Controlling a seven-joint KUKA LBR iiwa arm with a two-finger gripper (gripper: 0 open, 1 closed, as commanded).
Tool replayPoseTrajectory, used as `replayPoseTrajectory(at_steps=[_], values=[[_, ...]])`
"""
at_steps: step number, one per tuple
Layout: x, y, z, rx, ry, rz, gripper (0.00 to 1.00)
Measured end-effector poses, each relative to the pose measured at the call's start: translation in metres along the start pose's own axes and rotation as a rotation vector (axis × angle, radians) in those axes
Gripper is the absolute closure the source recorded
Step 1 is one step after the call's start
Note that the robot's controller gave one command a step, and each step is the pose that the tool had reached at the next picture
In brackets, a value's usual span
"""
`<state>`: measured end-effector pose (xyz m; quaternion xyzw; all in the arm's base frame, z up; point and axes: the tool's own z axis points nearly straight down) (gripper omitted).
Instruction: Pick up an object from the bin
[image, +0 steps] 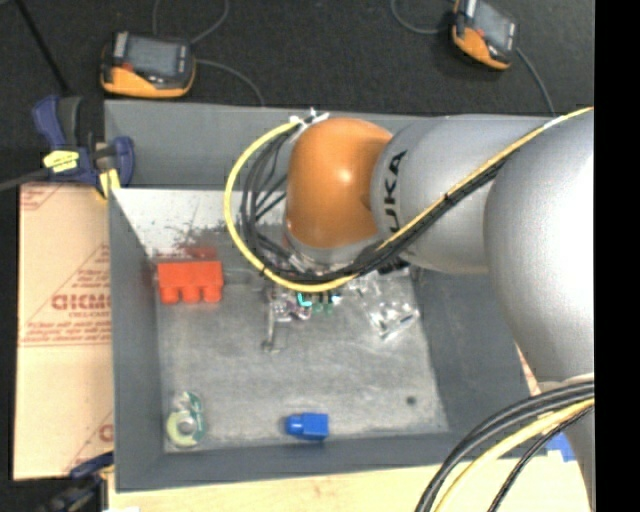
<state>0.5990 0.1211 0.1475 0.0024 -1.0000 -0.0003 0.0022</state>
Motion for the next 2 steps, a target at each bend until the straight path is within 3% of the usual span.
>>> replayPoseTrajectory(at_steps=[1, 2], values=[[-0.024, -0.087, 0.081, 0.003, -0.004, 0.080, 0.00], [-0.029, -0.073, 0.045, -0.002, -0.012, 0.152, 0.00]])
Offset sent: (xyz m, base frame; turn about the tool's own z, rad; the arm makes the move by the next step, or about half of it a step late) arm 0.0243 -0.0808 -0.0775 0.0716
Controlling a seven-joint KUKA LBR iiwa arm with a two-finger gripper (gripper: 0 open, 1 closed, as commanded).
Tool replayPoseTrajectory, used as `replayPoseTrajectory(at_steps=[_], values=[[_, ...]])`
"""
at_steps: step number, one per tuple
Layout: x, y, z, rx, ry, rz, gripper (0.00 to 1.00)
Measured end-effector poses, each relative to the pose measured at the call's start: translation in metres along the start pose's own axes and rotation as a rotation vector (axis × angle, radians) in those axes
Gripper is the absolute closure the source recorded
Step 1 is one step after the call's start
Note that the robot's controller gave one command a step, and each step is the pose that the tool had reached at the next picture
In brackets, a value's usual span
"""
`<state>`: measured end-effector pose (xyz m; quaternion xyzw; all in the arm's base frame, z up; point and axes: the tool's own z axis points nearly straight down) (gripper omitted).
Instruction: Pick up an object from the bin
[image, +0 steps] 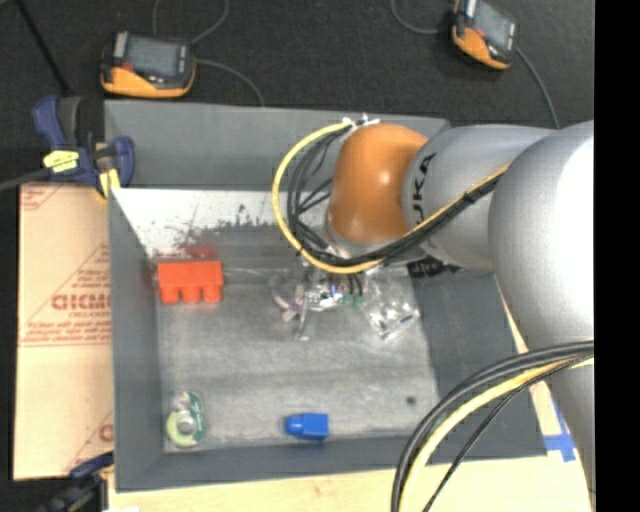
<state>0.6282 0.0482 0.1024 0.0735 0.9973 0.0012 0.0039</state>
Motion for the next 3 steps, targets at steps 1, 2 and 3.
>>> replayPoseTrajectory(at_steps=[1, 2, 3], values=[[-0.005, -0.007, 0.001, 0.000, -0.002, 0.055, 0.00], [-0.001, -0.008, 0.033, 0.002, 0.006, 0.061, 0.00], [-0.002, -0.009, 0.032, 0.001, 0.002, 0.062, 0.00]])
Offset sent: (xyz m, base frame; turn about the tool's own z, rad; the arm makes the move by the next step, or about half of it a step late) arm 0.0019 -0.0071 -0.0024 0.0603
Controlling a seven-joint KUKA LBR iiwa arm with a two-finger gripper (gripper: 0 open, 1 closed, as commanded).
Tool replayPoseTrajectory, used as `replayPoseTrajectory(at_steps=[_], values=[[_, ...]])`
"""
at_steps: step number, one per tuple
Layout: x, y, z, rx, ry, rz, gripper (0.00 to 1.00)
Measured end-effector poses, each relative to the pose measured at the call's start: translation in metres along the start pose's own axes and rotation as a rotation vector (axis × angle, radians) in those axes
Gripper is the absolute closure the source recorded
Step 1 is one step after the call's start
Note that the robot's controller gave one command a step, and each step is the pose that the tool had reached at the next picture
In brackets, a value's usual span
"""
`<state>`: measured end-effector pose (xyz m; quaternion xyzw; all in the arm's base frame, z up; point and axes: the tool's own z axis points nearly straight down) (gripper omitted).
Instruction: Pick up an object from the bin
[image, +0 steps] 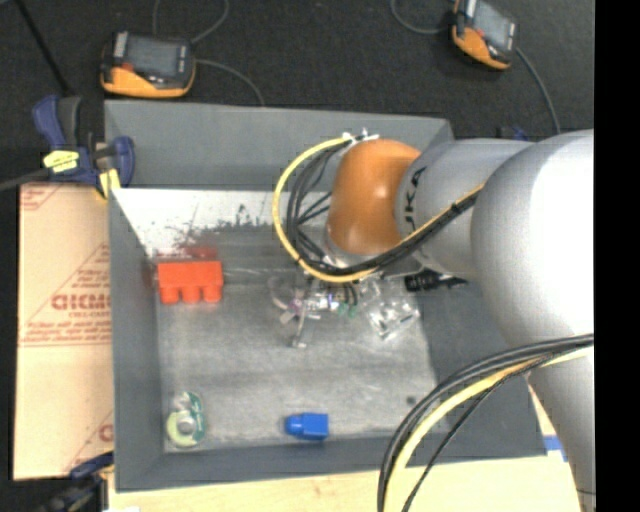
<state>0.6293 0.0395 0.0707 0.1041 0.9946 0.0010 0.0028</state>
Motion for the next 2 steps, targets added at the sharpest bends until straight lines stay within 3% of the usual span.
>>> replayPoseTrajectory(at_steps=[1, 2], values=[[0.000, 0.000, 0.000, -0.001, -0.001, 0.000, 1.00], [-0.004, 0.000, -0.073, -0.001, -0.005, 0.000, 1.00]])
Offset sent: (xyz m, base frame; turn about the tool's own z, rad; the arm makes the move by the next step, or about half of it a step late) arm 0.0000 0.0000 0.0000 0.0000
